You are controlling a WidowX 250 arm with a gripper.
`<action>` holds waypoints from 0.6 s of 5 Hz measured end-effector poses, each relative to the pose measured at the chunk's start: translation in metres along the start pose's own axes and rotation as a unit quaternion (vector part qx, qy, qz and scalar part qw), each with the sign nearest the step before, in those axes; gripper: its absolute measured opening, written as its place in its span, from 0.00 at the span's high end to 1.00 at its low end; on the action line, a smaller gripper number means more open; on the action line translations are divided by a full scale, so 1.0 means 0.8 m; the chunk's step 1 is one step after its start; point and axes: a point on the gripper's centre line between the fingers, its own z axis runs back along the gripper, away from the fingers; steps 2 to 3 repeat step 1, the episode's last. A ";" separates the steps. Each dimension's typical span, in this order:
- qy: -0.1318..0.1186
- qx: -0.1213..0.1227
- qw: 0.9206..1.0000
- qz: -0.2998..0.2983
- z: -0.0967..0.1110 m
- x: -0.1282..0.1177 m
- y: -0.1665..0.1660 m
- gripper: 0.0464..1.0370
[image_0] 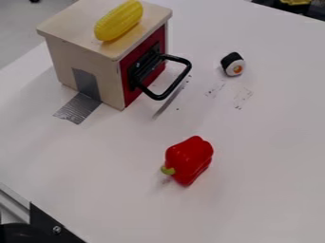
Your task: Place the yellow object on top of the drawer
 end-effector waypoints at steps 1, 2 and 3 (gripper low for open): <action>0.002 0.020 1.000 -0.006 0.008 0.001 -0.009 0.04; 0.002 0.020 1.000 -0.006 0.008 0.001 -0.009 0.04; 0.002 0.020 1.000 -0.006 0.008 0.001 -0.009 0.04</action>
